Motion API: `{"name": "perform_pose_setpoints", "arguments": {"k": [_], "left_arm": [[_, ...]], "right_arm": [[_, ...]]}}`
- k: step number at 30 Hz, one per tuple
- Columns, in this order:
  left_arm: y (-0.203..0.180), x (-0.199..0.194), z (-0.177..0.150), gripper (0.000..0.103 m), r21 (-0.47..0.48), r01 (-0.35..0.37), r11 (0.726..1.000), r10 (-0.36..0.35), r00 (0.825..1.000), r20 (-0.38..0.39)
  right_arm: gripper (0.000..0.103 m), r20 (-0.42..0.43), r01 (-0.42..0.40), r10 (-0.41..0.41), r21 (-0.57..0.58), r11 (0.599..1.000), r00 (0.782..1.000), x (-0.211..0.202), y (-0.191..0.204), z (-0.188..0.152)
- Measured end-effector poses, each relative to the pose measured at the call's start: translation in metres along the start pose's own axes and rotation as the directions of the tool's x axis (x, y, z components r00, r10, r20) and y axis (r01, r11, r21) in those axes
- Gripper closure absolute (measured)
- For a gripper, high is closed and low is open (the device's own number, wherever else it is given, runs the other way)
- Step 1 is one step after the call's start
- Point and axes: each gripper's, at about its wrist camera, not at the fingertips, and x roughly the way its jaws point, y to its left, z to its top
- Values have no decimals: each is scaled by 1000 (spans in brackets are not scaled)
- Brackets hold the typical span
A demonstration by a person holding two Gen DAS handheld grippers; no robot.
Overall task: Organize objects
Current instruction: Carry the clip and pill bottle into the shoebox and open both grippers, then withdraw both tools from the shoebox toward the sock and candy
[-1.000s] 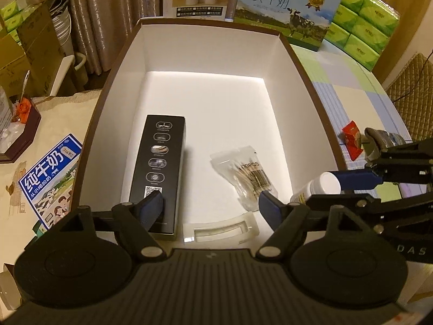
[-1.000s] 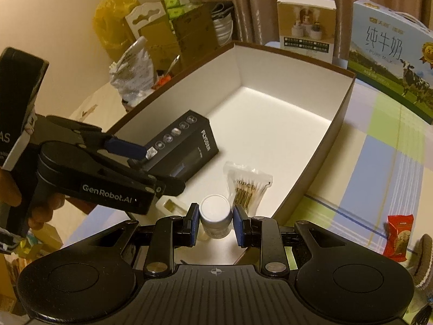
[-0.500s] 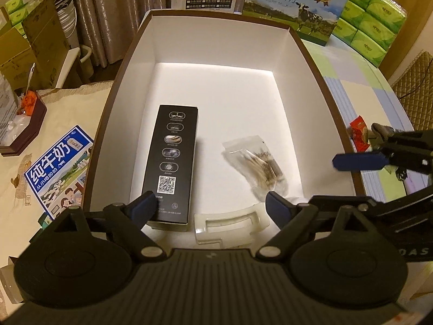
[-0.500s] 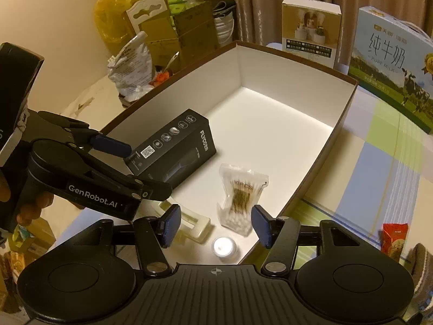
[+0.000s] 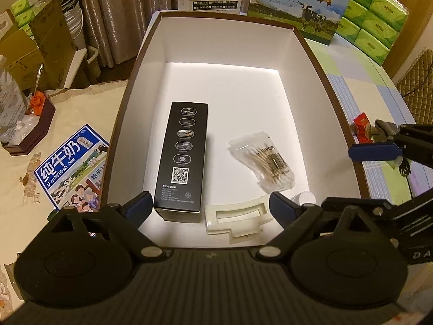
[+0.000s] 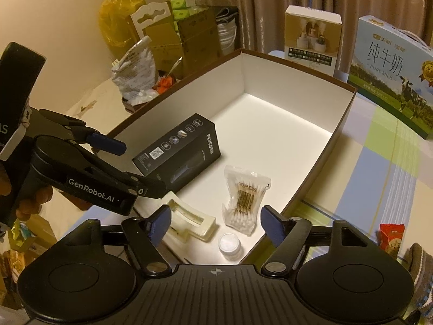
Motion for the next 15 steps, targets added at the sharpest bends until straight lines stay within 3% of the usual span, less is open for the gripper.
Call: {"name": "perform_pose_setpoints", "arguments": {"k": [4,15], "left_arm": [[-1,-5,-2,11,-4,-6,1000,6,1000,5],[-12,-22,-6,11,6,-23,1000,22,999,29]], "right_arm": [[25,16,6,-6,0,1000,1000,-7,2,-2],[23,52,7,-8,20,1000,999,-24,-1,-9]]}}
